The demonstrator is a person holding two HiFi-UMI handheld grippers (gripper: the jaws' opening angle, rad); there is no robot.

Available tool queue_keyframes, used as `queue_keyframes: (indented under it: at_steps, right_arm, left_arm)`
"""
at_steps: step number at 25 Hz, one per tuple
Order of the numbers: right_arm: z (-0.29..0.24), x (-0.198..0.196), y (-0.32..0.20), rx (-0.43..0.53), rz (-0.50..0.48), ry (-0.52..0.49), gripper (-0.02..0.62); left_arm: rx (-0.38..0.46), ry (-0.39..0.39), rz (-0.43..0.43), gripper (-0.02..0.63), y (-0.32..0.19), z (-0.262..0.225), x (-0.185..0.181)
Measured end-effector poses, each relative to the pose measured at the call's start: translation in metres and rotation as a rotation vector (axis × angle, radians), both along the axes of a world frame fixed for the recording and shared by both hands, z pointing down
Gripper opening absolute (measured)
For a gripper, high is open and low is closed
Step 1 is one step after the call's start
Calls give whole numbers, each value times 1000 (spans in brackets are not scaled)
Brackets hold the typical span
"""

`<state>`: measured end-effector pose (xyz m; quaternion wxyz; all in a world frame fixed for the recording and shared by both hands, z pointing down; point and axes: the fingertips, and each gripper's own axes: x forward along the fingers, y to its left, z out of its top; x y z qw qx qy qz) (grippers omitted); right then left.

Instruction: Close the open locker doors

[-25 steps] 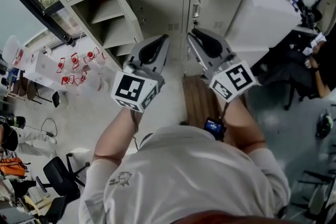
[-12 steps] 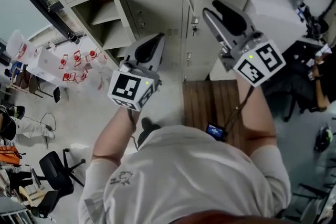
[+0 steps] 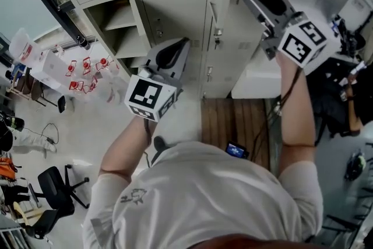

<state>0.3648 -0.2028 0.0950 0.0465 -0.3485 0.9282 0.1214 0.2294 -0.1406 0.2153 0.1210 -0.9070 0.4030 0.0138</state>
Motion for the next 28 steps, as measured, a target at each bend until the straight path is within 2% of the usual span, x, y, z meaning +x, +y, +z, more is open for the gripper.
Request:
queue_keyframes:
  at_steps: [7, 13, 24, 28]
  right_arm:
    - [-6, -9, -22, -32, -80, 20, 123]
    - [-12, -27, -23, -3, -135, 74, 123]
    - [-10, -50, -25, 4, -146, 72, 101]
    - [-7, -62, -27, -3, -123, 69, 101]
  left_arm:
    - [1, 4, -22, -5, -8, -1, -8]
    - [0, 9, -32, -5, -13, -2, -14]
    - [0, 15, -44, -5, -14, -3, -30]
    - [0, 10, -48, -5, -12, -6, -38]
